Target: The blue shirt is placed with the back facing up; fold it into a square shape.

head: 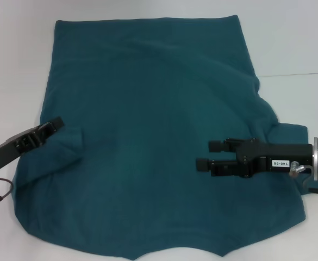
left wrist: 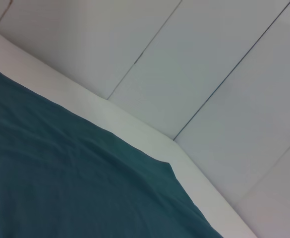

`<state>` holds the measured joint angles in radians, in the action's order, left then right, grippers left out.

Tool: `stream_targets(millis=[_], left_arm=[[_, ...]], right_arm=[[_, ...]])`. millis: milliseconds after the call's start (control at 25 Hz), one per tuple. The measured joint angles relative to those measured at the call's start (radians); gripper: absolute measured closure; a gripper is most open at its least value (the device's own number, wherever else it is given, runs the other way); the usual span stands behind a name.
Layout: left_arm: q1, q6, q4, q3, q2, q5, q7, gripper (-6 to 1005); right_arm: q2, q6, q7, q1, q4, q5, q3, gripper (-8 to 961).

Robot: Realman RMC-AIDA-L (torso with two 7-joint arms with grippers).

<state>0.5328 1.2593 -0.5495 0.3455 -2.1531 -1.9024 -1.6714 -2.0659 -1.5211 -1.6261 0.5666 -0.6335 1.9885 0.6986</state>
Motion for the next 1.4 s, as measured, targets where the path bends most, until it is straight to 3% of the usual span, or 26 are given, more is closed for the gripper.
stream_targets(millis=[240, 440, 680, 760, 1000, 1400], left_arm=[[-0.009, -0.006, 0.000, -0.001, -0.003, 0.024, 0.028, 846], [-0.021, -0.101, -0.023, 0.008, -0.004, 0.020, 0.060, 611], [-0.032, -0.229, -0.014, 0.016, -0.008, 0.019, 0.150, 407], [-0.031, -0.241, -0.010, 0.021, -0.008, 0.019, 0.165, 168], [-0.017, -0.309, 0.016, 0.048, -0.009, 0.015, 0.213, 91], [-0.010, -0.397, 0.037, 0.090, -0.010, 0.014, 0.220, 96]], right_arm=[[-0.003, -0.001, 0.001, 0.002, 0.000, -0.003, -0.002, 46], [-0.003, 0.000, 0.001, 0.005, 0.000, -0.010, 0.002, 46], [-0.005, -0.002, 0.000, 0.006, 0.001, -0.010, 0.000, 46], [-0.006, -0.001, 0.000, 0.007, 0.002, -0.010, 0.000, 46], [-0.006, 0.003, 0.000, 0.009, 0.010, -0.010, -0.001, 47], [-0.006, 0.004, 0.000, 0.006, 0.013, -0.010, -0.002, 47]])
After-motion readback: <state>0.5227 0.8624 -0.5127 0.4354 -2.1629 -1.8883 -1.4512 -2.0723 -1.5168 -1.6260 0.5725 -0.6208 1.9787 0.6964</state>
